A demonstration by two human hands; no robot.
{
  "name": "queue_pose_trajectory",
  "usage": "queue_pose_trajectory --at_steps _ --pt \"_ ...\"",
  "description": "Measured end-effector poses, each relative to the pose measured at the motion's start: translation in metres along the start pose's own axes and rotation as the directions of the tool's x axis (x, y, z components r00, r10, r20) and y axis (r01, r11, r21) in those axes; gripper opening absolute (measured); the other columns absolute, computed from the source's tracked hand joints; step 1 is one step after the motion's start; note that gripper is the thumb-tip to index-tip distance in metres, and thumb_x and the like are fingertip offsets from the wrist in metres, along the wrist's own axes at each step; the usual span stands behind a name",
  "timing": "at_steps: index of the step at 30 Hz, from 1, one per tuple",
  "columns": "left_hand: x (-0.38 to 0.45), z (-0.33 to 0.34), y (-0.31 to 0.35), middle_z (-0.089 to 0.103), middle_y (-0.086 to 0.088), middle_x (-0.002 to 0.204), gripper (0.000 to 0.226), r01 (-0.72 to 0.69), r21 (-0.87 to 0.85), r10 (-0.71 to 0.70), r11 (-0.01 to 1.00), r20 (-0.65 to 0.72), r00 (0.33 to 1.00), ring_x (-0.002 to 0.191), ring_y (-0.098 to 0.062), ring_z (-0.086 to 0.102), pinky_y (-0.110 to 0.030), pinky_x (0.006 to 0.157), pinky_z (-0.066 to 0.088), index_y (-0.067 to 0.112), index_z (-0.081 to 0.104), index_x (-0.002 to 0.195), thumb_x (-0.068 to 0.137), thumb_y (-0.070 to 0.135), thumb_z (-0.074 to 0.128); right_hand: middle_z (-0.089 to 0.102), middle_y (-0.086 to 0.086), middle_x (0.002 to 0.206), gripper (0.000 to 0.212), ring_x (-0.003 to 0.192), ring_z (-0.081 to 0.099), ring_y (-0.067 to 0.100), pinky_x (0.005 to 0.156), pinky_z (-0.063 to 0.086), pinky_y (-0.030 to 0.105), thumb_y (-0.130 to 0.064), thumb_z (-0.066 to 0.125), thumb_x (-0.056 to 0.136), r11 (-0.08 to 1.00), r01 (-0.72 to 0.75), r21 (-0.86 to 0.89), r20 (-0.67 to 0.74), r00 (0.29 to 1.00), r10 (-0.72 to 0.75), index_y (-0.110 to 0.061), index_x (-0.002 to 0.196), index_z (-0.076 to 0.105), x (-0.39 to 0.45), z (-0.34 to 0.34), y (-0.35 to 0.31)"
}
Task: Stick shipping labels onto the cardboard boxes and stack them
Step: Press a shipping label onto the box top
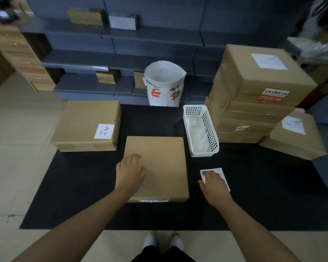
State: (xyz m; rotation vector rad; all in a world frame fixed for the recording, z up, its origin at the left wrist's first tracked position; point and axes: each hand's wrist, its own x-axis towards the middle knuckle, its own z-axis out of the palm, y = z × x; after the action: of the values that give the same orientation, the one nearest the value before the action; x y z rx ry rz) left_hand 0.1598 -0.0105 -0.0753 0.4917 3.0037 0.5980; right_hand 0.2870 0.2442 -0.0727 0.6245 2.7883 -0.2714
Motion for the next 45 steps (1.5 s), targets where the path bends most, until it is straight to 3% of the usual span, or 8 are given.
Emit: queue_pose_trajectory --at_steps 8,16,23,31,34,38,41,45 --pt "0.012 0.045 0.117 0.050 0.001 0.133 0.042 -0.334 0.015 0.329 0.942 0.142 0.934 0.126 -0.017 0.040 -0.030 0.106 0.027 0.018 0.047 0.132 0.091 0.029 0.046 0.044 0.005 0.140 0.047 0.124 0.042 0.021 0.101 0.036 0.031 -0.037 0.043 0.099 0.998 0.002 -0.064 0.041 0.999 0.001 -0.014 0.140 0.038 0.019 -0.012 0.069" --pt "-0.004 0.116 0.204 0.048 -0.001 0.139 0.041 -0.387 0.023 0.367 0.922 0.271 0.890 0.131 -0.017 0.038 -0.028 0.111 0.024 0.016 0.049 0.133 0.094 0.030 0.045 0.047 0.007 0.131 0.037 0.116 0.045 0.022 0.096 0.040 0.031 -0.020 0.047 0.095 0.960 0.261 -0.097 0.131 0.960 -0.248 -0.012 0.131 0.045 0.034 0.006 0.134" --pt "-0.028 0.160 0.219 0.020 -0.011 0.157 0.063 -0.311 0.190 0.159 0.931 0.556 0.816 0.144 -0.028 0.018 -0.040 0.116 0.015 0.015 0.032 0.145 0.091 0.036 0.057 0.041 0.008 0.136 0.038 0.117 0.043 0.023 0.097 0.040 0.033 -0.017 0.046 0.096 0.920 0.377 -0.106 0.202 0.914 -0.351 -0.011 0.133 0.042 0.032 0.031 0.150" --pt "-0.032 0.165 0.211 0.045 -0.016 0.141 0.033 -0.501 0.241 0.301 0.832 0.562 0.771 0.120 -0.031 0.049 -0.040 0.099 0.037 0.011 0.053 0.124 0.094 0.026 0.050 0.040 0.006 0.135 0.039 0.112 0.044 0.019 0.092 0.043 0.030 -0.017 0.047 0.094 0.938 0.341 -0.057 0.166 0.930 -0.328 -0.013 0.133 0.041 0.033 0.034 0.155" --pt "-0.028 0.154 0.214 0.064 -0.005 0.100 0.013 -0.462 0.194 0.314 0.866 0.507 0.803 0.089 -0.023 0.060 -0.031 0.073 0.039 0.015 0.060 0.094 0.093 0.018 0.047 0.045 0.003 0.129 0.034 0.108 0.047 0.016 0.091 0.044 0.028 -0.017 0.043 0.096 0.969 0.221 0.111 0.078 0.970 -0.230 -0.015 0.129 0.046 0.032 0.027 0.160" --pt "-0.011 0.129 0.222 0.059 -0.004 0.088 0.020 -0.194 0.002 0.183 0.981 0.327 0.927 0.077 -0.023 0.059 -0.034 0.061 0.041 0.010 0.056 0.085 0.096 0.022 0.044 0.061 0.004 0.111 0.022 0.093 0.057 0.016 0.080 0.052 0.033 -0.022 0.046 0.098 0.887 -0.094 0.452 0.018 0.995 0.096 -0.014 0.115 0.057 0.040 0.005 0.167" --pt "0.002 0.108 0.227 0.059 -0.001 0.089 0.015 -0.050 -0.161 0.086 0.986 0.222 0.971 0.079 -0.020 0.058 -0.033 0.063 0.043 0.012 0.061 0.092 0.093 0.023 0.049 0.066 0.006 0.092 0.025 0.078 0.062 0.017 0.074 0.056 0.037 -0.030 0.046 0.098 0.713 -0.313 0.627 0.174 0.949 0.263 -0.011 0.104 0.061 0.054 -0.014 0.164" --pt "0.010 0.088 0.230 0.062 0.004 0.093 0.012 -0.088 -0.263 0.124 0.961 0.121 0.985 0.082 -0.012 0.058 -0.029 0.070 0.048 0.017 0.064 0.096 0.092 0.020 0.053 0.070 0.011 0.083 0.053 0.074 0.067 0.023 0.062 0.056 0.032 -0.053 0.044 0.095 0.294 -0.580 0.760 0.503 0.811 0.299 -0.005 0.097 0.065 0.068 -0.042 0.147"
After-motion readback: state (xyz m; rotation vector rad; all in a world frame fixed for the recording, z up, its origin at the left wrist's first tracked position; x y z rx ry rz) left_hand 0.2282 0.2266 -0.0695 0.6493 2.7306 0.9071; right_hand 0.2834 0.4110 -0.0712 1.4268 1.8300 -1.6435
